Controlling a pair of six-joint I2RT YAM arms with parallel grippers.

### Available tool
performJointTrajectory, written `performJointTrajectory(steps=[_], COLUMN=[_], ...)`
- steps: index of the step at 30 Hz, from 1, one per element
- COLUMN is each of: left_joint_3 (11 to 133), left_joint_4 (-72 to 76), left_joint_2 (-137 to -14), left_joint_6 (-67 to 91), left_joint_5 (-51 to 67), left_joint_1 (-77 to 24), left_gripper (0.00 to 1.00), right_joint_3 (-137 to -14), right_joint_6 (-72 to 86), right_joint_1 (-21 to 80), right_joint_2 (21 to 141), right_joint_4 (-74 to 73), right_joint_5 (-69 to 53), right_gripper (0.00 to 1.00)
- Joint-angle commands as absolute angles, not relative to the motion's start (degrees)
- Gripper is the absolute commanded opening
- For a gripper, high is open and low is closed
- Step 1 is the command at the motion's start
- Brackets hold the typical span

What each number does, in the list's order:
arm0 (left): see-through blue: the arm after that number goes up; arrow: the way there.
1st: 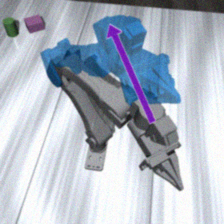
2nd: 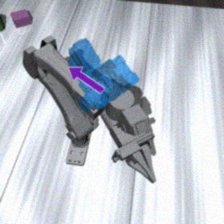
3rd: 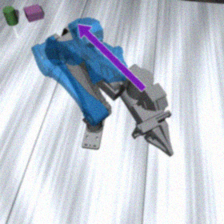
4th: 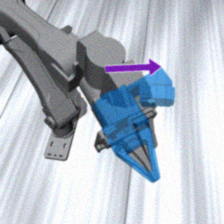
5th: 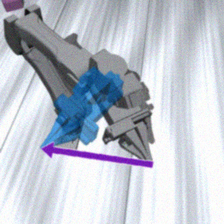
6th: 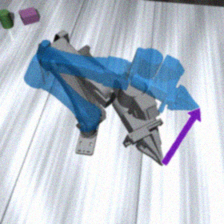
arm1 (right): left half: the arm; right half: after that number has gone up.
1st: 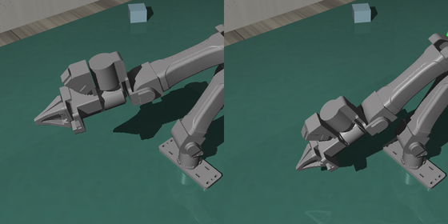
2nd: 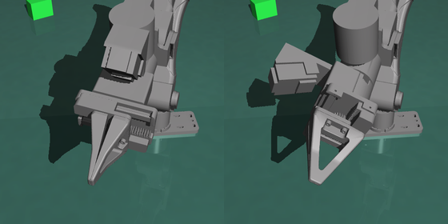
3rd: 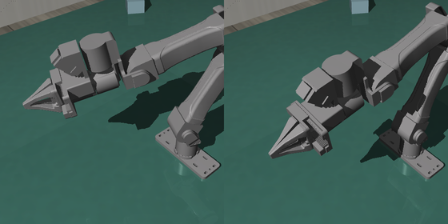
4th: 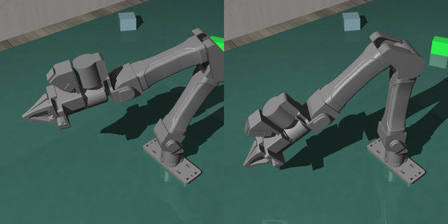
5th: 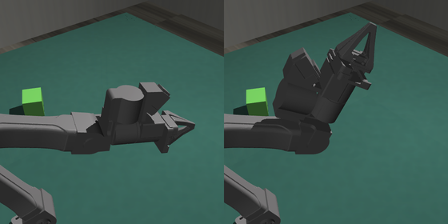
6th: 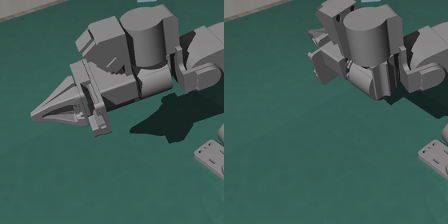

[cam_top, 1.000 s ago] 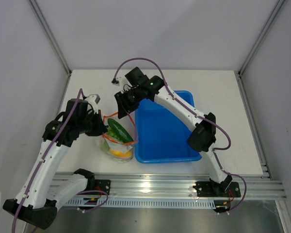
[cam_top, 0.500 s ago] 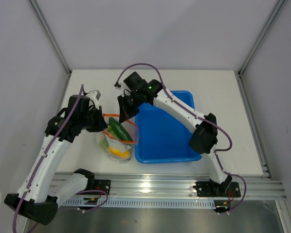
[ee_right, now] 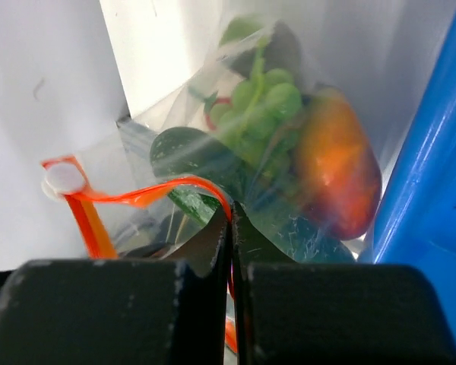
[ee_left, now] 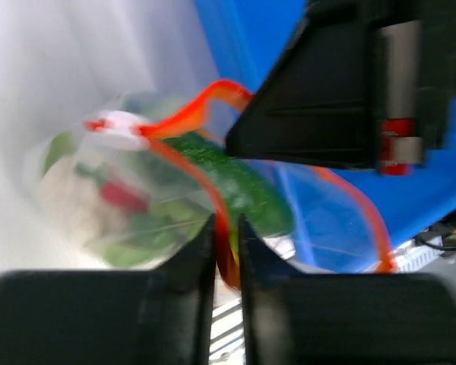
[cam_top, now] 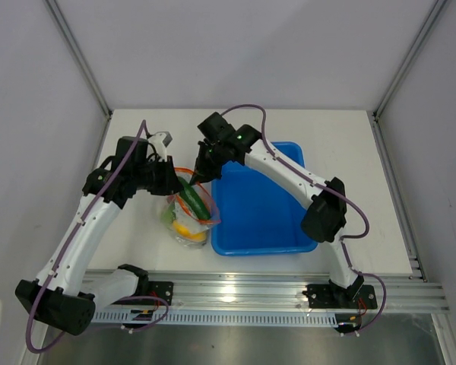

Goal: Place the food in the zip-top bag and seal the zipper
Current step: Adjust the zipper food storage bag at the center of the board.

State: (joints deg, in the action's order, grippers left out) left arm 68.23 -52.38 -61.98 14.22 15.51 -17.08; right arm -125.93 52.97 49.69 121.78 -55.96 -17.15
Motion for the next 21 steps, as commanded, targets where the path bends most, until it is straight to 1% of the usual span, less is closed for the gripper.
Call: performJointTrajectory(steps=[1,2,4,6,7,9,13,20,21], left_joint_3=[67.5,67.1,65.6,63.5,63.0,61.4,58.5,53.1,52.0], left_joint_4=[-47.5,-47.5,-46.3,-46.1,-46.0,-46.4,-46.7,-43.6,-42.0], left_joint_2=[-60.0,-59.8,-58.3,-57.5,-56.7,-55.9,-52.5,-48.5,-48.2], left_joint_6=[13.9,14.1,15.3,16.3,16.7,17.8,21.3,31.7,32.9], left_joint_5=[21.8,22.2,23.3,24.0,23.9,23.8,24.2,26.4,26.8], left_joint_1=[-17.1,-17.1,-17.0,-17.0,-17.0,-17.0,-17.0,-17.1,-17.3], left_gripper=[0.21,0.27,0.46,0.53,0.59,0.63,0.69,0.72,0.74], right_joint_3=[-125.2,-125.2,-125.2,-125.3,-125.3,-125.2,-124.9,-124.3,-124.5], right_joint_6=[61.2,61.8,63.0,63.8,64.4,64.6,65.6,68.2,68.6], right_joint_1=[49.9,49.9,49.8,49.7,49.7,49.6,49.5,49.5,49.7], right_joint_2=[119.2,119.1,118.8,118.9,118.9,118.7,118.7,118.4,118.5], right_joint_4=[-53.4,-53.1,-52.0,-51.3,-51.3,-51.2,-51.9,-51.9,-51.8], right_joint_5=[-14.7,-14.2,-14.1,-14.3,-14.4,-14.0,-14.1,-12.2,-11.9], right_gripper=[0.0,0.0,0.0,0.0,0.0,0.0,0.0,0.0,0.0])
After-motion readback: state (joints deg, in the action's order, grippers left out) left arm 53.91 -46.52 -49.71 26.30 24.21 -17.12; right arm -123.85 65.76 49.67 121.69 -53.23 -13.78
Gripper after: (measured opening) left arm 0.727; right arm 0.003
